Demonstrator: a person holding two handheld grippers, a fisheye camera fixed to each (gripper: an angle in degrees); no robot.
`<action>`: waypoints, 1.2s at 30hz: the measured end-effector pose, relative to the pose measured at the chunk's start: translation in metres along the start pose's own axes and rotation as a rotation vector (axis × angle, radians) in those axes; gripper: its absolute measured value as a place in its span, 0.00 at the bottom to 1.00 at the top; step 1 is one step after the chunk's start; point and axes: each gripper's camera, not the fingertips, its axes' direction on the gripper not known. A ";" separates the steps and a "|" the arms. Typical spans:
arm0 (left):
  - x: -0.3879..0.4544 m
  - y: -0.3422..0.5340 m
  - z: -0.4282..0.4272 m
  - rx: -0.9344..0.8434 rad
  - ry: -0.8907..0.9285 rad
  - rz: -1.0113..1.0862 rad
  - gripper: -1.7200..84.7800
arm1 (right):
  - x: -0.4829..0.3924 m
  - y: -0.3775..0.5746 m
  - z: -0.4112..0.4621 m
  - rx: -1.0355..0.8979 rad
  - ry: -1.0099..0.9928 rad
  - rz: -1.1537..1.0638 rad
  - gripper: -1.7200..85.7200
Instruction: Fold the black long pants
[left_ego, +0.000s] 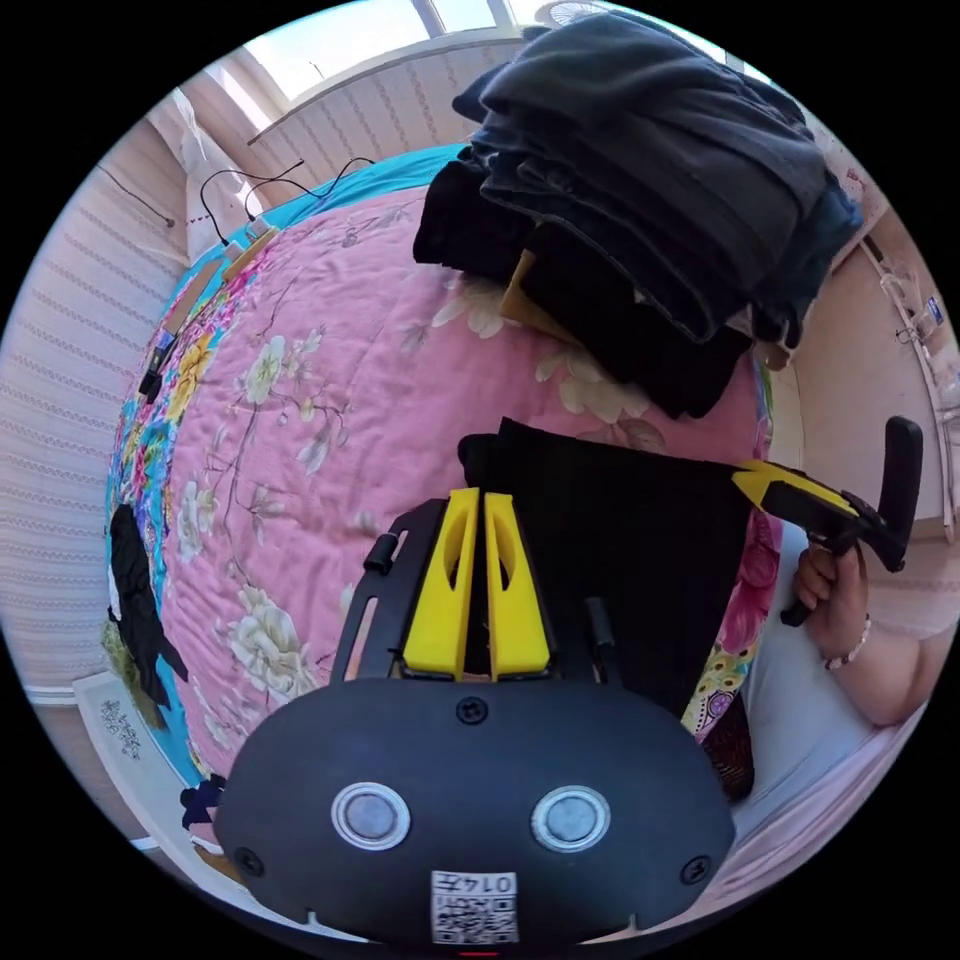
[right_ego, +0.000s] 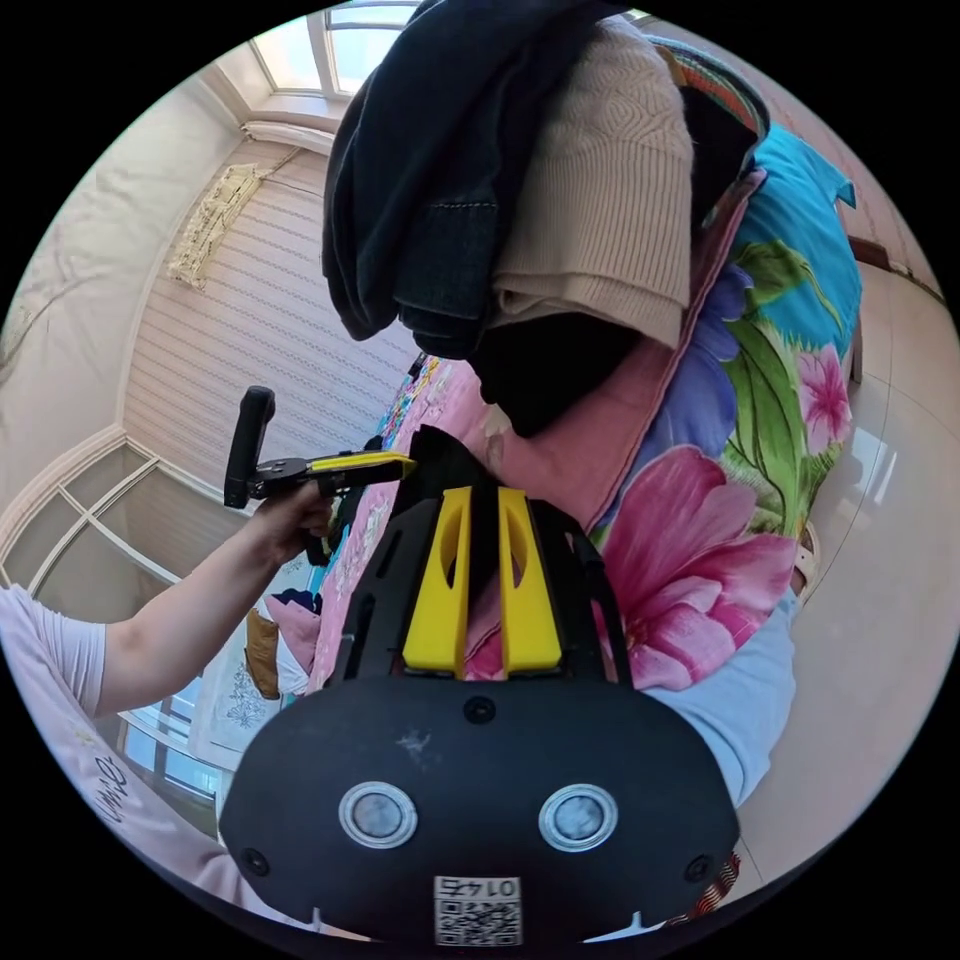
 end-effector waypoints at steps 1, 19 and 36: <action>0.000 0.000 -0.004 0.003 -0.006 0.008 0.02 | 0.000 0.000 0.000 0.006 -0.008 -0.001 0.06; 0.001 -0.021 0.032 -0.056 -0.030 0.000 0.06 | 0.004 -0.002 0.003 -0.026 -0.006 0.010 0.03; -0.026 0.004 0.013 0.003 0.004 -0.043 0.02 | 0.004 0.000 -0.018 0.018 -0.039 -0.008 0.03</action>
